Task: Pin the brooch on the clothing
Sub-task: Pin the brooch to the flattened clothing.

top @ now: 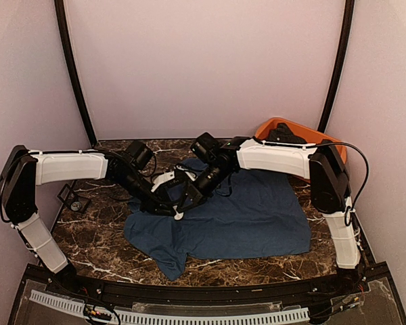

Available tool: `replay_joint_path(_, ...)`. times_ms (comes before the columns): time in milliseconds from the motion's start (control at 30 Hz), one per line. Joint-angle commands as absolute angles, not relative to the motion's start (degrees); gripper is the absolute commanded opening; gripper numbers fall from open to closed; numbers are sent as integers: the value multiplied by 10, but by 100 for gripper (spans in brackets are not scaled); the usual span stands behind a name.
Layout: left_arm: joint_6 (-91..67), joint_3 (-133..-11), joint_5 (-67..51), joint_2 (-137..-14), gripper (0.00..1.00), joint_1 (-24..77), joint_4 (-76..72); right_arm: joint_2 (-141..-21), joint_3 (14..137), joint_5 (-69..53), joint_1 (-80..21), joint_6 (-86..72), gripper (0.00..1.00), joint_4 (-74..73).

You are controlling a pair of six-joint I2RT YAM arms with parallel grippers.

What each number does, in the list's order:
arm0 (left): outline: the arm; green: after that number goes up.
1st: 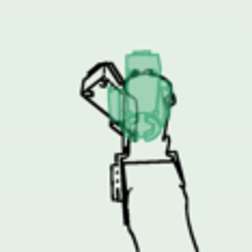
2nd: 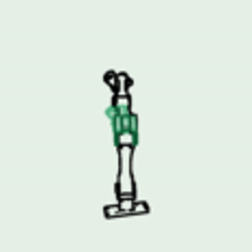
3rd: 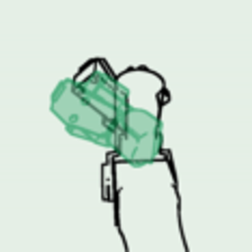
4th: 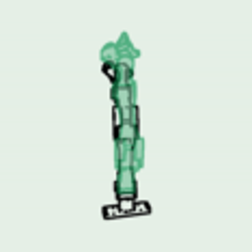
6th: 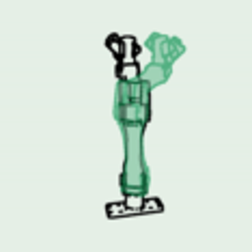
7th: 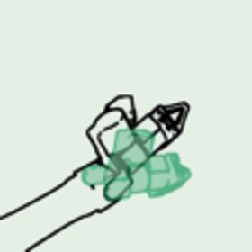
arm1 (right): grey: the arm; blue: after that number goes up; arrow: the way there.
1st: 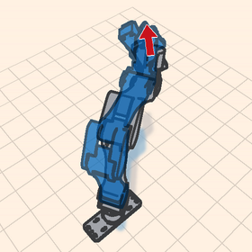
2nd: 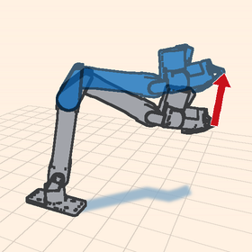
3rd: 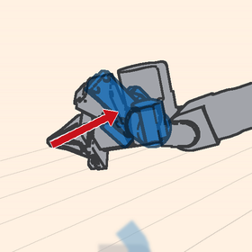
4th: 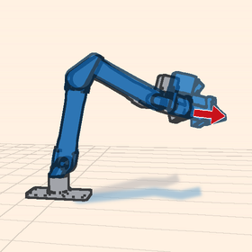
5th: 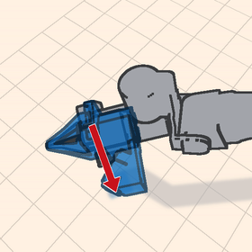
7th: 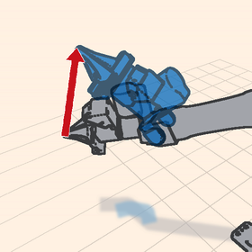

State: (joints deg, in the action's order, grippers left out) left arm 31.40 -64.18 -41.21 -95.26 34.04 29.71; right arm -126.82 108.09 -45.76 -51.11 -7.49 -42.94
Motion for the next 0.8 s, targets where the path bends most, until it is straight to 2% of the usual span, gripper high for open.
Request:
replay_joint_path(0, 324, -642, -390, -944, 16, 346, 315, -1230, 1083, -482, -511, -69, 0, -407)
replay_joint_path(300, 339, -632, -389, -917, 26, 345, 324, -1226, 1078, -476, -512, -66, 0, -409)
replay_joint_path(767, 328, -636, -419, -919, 33, 340, 307, -1223, 1077, -477, -512, -65, 0, -408)
